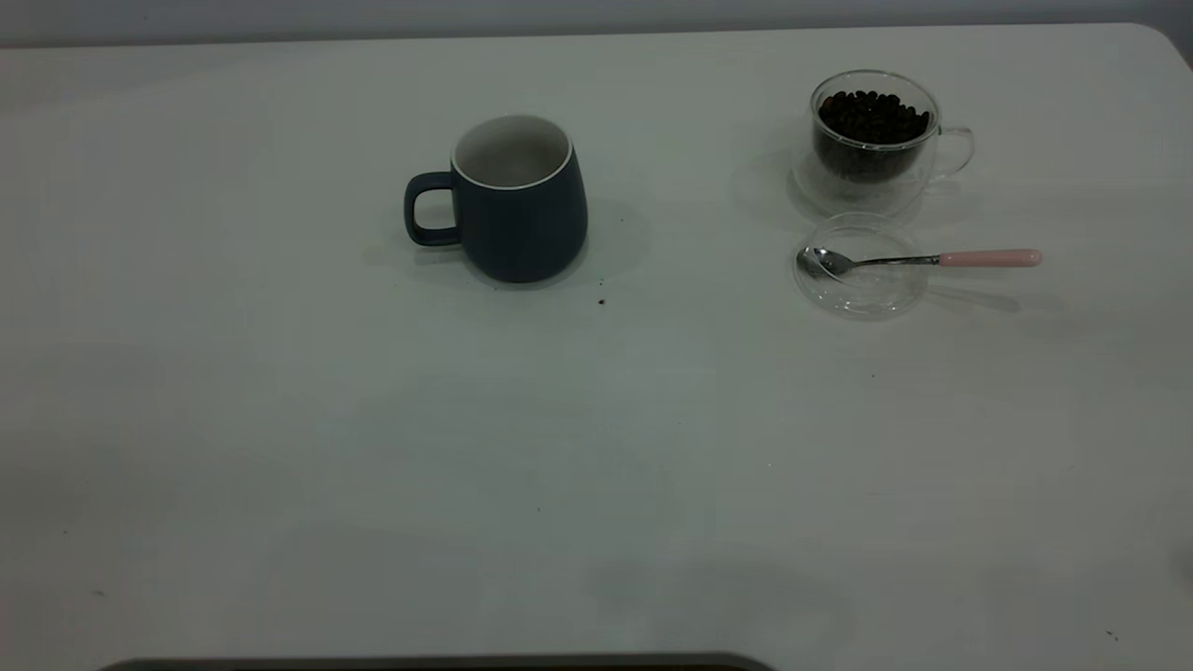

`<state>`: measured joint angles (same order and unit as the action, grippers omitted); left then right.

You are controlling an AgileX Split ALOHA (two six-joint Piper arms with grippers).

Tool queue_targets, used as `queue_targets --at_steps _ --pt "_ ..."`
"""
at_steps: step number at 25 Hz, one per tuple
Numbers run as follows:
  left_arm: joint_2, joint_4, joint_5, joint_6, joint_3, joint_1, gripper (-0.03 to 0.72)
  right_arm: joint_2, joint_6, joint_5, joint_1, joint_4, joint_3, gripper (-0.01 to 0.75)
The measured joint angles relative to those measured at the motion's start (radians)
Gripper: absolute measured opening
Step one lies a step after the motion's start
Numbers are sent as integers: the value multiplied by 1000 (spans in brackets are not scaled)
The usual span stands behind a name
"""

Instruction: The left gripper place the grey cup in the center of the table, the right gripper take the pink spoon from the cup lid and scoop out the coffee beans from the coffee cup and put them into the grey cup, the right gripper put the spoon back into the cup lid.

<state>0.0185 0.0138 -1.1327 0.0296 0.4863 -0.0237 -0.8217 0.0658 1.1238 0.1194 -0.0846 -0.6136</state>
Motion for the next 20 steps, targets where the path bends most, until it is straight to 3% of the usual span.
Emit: queue_targets --at_steps 5,20 --pt "0 0 0 0 0 0 565 203 -4 -29 0 20 139 589" --pt "0 0 0 -3 0 0 565 684 -3 -11 0 25 143 589"
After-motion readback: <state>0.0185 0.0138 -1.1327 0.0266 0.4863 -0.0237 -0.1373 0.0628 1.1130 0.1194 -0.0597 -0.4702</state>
